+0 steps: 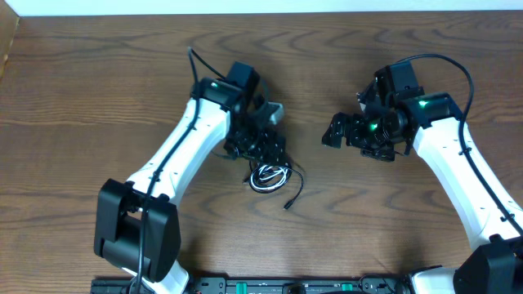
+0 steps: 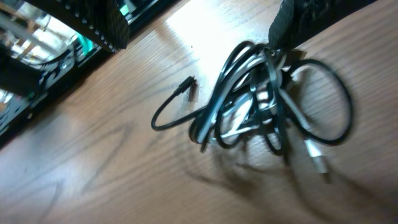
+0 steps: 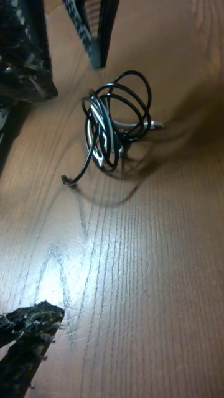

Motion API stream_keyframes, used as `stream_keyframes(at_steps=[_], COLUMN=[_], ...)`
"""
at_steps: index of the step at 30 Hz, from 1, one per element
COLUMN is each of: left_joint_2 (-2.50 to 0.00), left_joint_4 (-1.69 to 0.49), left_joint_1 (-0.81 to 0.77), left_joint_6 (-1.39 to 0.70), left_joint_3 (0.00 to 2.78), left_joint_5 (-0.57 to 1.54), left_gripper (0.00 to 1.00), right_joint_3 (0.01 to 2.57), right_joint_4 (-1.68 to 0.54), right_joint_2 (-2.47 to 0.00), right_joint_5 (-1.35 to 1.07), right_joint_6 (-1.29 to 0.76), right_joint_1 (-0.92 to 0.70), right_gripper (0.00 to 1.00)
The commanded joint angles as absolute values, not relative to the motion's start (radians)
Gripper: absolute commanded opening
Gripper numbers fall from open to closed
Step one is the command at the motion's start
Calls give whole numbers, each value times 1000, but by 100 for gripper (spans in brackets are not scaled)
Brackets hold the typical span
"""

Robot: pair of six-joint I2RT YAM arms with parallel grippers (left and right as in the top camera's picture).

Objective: Untangle cables

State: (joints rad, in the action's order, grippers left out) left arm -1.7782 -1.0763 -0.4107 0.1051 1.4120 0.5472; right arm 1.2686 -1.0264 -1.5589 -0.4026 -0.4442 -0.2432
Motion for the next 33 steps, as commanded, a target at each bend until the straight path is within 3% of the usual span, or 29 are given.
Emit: stream_keyframes(at_steps=[1,11,18,28,33], left_joint_2=[-1787,-1794,-1794,-1794,-1794], left_joint_4=[-1042,-921,-929,-920,-889], left_joint_1=[-443,-451,-451,-451,-451], left_joint_6=[175,175,175,175,137], left_joint_3=[1353,1330,1328,1255,1251], left_joint_5=[537,505,505,505,505], left_gripper=[78,75,56,48,21], right_joint_3=[1279,1279,1279,1279,1279], right_joint_4=[-1025,-1033,-1033,-1048,-1048], right_joint_2=[-1555,-1555,-1555,-1555,-1555], right_joint_5=[-387,-387,-387,-399,-400], right_joint_6=[-433,-432,-432,-432,-432], right_joint_1=[-244,-244,-244,-250,-250], right_gripper=[99,99,99,99,99])
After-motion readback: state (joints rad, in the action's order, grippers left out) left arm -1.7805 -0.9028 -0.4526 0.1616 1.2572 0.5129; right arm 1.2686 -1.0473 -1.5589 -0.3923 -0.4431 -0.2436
